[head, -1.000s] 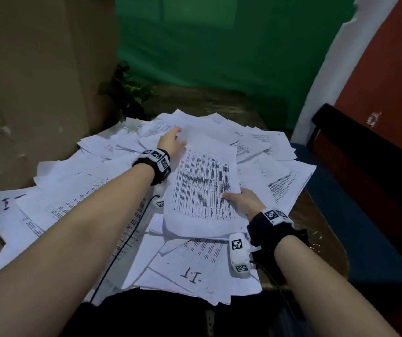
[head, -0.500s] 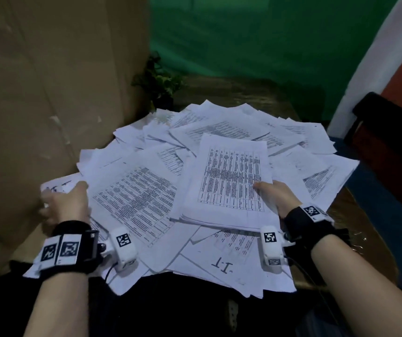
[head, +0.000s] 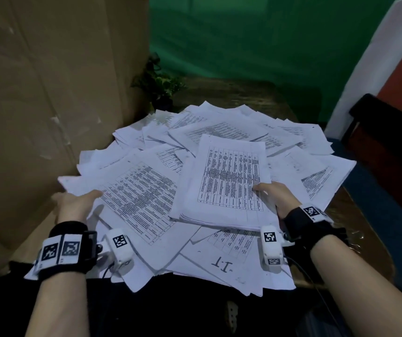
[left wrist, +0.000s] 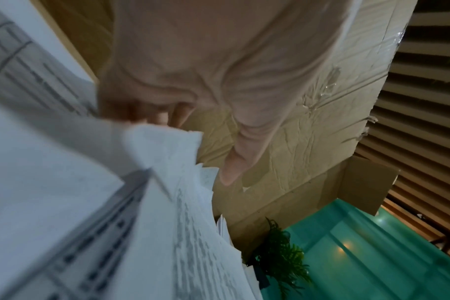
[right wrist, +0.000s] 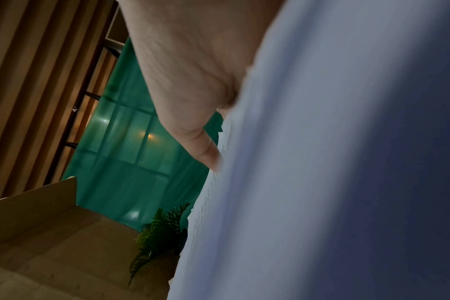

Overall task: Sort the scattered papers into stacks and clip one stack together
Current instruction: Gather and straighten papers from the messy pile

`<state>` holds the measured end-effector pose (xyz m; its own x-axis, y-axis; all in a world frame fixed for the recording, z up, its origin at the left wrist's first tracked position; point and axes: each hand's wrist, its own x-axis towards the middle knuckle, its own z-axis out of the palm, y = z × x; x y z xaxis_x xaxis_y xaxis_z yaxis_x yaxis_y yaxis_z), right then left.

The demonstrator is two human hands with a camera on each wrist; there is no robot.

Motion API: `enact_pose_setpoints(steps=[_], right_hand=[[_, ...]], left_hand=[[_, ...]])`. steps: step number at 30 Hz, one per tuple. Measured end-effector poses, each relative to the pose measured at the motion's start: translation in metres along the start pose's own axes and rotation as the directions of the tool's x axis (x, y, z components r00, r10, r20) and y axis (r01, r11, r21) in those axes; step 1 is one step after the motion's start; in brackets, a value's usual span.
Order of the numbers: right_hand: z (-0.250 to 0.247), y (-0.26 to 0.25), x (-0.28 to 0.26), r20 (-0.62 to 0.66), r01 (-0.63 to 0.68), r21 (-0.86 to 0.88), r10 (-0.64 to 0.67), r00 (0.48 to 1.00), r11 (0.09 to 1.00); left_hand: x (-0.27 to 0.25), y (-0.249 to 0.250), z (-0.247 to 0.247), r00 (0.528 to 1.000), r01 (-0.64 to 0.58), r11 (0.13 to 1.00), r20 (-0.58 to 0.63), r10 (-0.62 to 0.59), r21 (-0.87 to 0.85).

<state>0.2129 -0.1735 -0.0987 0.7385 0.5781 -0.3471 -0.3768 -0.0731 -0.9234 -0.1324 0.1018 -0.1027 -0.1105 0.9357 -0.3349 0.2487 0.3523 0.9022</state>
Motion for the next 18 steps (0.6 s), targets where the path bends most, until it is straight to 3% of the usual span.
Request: enact_pose_setpoints(steps=[2, 4, 6, 7, 10, 13, 15, 17, 18], right_hand=[[0.000, 0.000, 0.000, -0.008, 0.008, 0.010, -0.008, 1.000, 1.000], [-0.001, 0.000, 0.001, -0.012, 0.014, -0.013, -0.014, 1.000, 1.000], [-0.002, 0.001, 0.000, -0.020, 0.009, -0.145, -0.012, 1.000, 0.989], [-0.002, 0.001, -0.002, -0.016, 0.014, -0.208, -0.018, 1.000, 0.978], [-0.006, 0.000, -0.005, -0.006, 0.042, -0.286, -0.046, 0.999, 0.957], [-0.004, -0.003, -0.015, -0.003, 0.069, -0.306, -0.073, 0.997, 0.949], [-0.003, -0.002, -0.014, 0.008, 0.050, -0.234, -0.049, 0.999, 0.971], [-0.001, -0.005, -0.016, 0.018, 0.024, -0.161, -0.022, 1.000, 0.987], [-0.001, -0.005, -0.016, 0.046, 0.017, -0.132, -0.010, 0.999, 0.991]], left_hand=[[-0.015, 0.003, -0.001, 1.000, -0.016, 1.000, 0.014, 0.016, 0.024], [-0.032, 0.001, 0.004, 0.989, -0.024, 0.999, 0.145, 0.029, -0.037], [-0.051, 0.000, 0.008, 0.968, -0.226, 0.974, 0.113, 0.222, 0.016], [-0.064, 0.006, 0.008, 0.937, -0.349, 0.934, 0.064, 0.344, 0.082], [-0.107, 0.046, 0.004, 0.749, -0.651, 0.746, -0.039, 0.661, 0.141], [-0.144, 0.096, -0.005, 0.530, -0.848, 0.530, 0.005, 0.848, -0.003], [-0.160, 0.126, -0.009, 0.385, -0.909, 0.392, 0.075, 0.920, -0.144], [-0.170, 0.153, -0.010, 0.285, -0.915, 0.293, 0.071, 0.956, -0.275], [-0.171, 0.165, -0.008, 0.257, -0.915, 0.265, 0.066, 0.964, -0.306]])
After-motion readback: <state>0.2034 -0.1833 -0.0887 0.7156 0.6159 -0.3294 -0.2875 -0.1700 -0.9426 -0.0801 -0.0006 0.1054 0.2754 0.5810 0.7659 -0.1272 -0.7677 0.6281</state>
